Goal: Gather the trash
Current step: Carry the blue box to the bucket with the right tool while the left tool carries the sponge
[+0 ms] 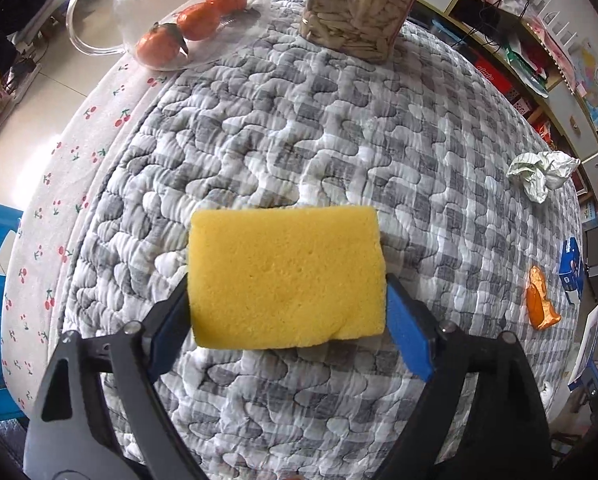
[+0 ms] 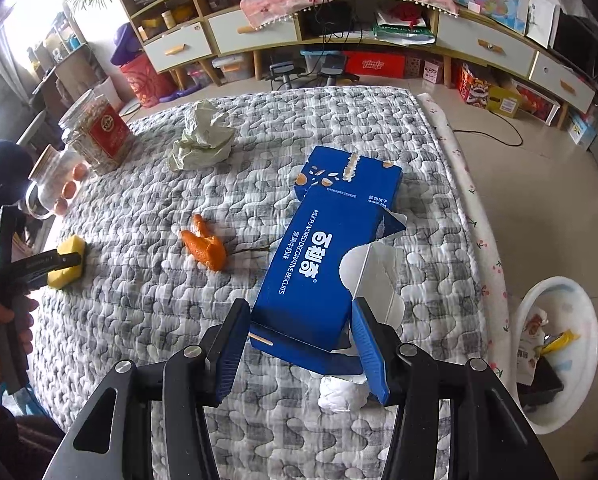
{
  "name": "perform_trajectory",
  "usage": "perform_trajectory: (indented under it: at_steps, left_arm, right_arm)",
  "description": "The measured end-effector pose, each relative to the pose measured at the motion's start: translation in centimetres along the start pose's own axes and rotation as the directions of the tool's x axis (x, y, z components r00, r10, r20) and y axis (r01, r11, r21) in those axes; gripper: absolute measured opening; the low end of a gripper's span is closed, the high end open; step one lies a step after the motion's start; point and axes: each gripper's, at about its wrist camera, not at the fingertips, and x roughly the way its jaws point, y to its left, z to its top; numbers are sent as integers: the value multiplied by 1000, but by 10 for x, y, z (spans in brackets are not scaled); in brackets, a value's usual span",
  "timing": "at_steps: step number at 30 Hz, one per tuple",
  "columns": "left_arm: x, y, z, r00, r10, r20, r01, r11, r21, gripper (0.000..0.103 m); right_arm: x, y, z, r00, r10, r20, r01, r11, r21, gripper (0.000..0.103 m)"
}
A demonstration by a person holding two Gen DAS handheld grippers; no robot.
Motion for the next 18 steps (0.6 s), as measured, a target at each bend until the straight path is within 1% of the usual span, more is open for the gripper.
perform_trajectory:
  at_steps: [3,8,10,18]
  left_arm:
    - [-4,-1,-4,1000,-13,6,13,1000,20,84]
    - [-16,1,-19,996,-87,-8,87,996,13,82]
    - [-23,-1,-24,995,-101,1,101,995,23,82]
    - [-56,-15,-53,985,-164,44,157,979,127,82]
  right_arm:
    - [-4,-1,-3,1000,2,5,-2,1000,-2,53]
    - [-12,0,-9,1000,10,16,-9,1000,-5,53]
    - [-15,2,-11,1000,13,22,-12,1000,-8,53]
    - [-22,5,-17,999,24,36,-24,1000,-8,53]
